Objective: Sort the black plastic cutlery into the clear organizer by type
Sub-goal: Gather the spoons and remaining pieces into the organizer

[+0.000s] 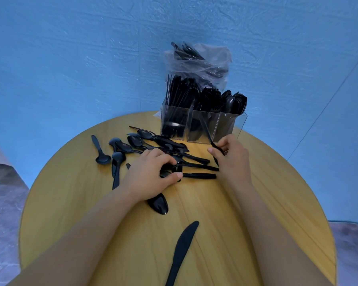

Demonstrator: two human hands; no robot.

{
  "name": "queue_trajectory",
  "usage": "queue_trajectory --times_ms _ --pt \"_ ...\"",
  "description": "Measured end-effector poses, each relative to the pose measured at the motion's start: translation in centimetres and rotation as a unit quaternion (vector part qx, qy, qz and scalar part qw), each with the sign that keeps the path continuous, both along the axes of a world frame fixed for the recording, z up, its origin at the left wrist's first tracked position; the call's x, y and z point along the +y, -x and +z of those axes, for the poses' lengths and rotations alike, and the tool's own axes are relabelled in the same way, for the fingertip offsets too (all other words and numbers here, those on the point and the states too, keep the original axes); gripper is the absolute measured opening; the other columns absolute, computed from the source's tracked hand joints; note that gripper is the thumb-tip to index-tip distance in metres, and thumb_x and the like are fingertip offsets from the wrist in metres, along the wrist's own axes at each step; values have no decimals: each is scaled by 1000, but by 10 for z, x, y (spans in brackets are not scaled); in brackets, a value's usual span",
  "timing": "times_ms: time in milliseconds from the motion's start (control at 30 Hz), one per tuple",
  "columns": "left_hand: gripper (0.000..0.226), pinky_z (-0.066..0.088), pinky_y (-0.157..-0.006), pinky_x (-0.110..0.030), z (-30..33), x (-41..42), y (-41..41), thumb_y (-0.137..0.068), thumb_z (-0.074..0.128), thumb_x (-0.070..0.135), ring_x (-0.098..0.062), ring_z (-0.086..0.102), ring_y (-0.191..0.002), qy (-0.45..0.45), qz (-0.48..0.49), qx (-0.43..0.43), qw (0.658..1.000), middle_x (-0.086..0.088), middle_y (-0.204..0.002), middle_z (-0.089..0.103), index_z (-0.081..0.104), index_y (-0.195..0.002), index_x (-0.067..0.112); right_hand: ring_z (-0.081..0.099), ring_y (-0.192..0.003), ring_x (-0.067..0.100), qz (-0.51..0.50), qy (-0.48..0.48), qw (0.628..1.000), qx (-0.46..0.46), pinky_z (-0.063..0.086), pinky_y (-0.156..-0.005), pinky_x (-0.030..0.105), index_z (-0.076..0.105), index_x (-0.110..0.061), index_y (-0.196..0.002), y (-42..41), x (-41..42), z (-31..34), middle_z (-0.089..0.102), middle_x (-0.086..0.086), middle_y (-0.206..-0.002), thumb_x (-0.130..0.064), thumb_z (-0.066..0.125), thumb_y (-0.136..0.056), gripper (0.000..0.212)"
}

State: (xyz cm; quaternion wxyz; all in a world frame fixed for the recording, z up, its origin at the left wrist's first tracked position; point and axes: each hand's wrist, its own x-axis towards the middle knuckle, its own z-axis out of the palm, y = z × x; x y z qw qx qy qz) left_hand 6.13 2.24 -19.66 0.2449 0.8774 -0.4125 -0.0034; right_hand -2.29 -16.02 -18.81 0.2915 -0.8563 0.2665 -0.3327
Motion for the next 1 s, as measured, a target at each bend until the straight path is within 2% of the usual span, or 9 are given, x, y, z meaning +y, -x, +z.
queue_trajectory --times_ms 100,167,267,367,433,533,633,867,1000 --pt "50 35 -95 -26 2 2 2 -84 57 54 -7 33 -120 -32 -14 -11 999 12 -126 41 46 -130 36 48 -65 2 73 9 997 1 37 -58 16 58 -14 -81 1 3 4 53 -10 -69 -25 68 -85 15" --pt "48 38 -93 -25 3 3 2 -85 60 48 -6 36 -120 -31 -20 7 999 13 -124 42 47 -129 34 52 -68 7 134 9 990 33 41 -62 21 60 -14 -78 0 7 5 57 -6 -71 -25 69 -84 15" --pt "37 43 -90 -26 3 2 2 -87 63 36 -7 46 -113 -3 -23 33 999 13 -114 45 54 -122 29 55 -81 13 190 18 977 98 44 -72 27 59 -15 -74 -2 12 3 61 -2 -84 -27 70 -82 18" --pt "30 42 -89 -25 4 2 1 -88 63 29 -8 49 -107 21 -18 44 999 10 -111 48 58 -118 25 55 -95 10 248 6 955 161 43 -81 22 59 -11 -77 0 13 2 63 -5 -102 -26 69 -84 19" --pt "29 39 -88 -23 3 3 0 -88 62 27 -8 48 -105 30 -17 40 999 10 -110 48 60 -117 24 57 -97 12 273 -22 945 180 45 -85 26 58 -11 -80 1 14 2 63 -7 -101 -24 67 -85 16" --pt "26 35 -85 -20 4 3 -2 -88 63 24 -8 48 -104 56 -23 38 997 9 -109 52 63 -114 24 58 -86 12 287 -24 940 181 47 -78 29 56 -15 -82 1 15 3 63 -5 -90 -24 65 -87 13" --pt "22 36 -85 -19 7 3 -1 -86 65 19 -8 51 -101 114 -24 48 992 7 -106 57 66 -107 25 49 -72 0 296 21 942 159 38 -67 15 56 -17 -82 1 15 4 55 -11 -77 -22 63 -88 10" --pt "26 32 -79 2 10 -1 -1 -76 76 18 8 49 -93 271 33 84 958 18 -99 55 65 -94 32 48 -65 -2 284 53 952 99 36 -60 12 58 -20 -82 0 17 9 53 -14 -71 -20 61 -90 8" --pt "22 40 -87 -12 7 -5 -6 -75 77 25 1 52 -97 333 73 100 935 7 -105 57 66 -93 27 51 -67 1 251 12 966 64 39 -61 14 61 -20 -83 -2 24 8 56 -13 -72 -20 62 -89 7"
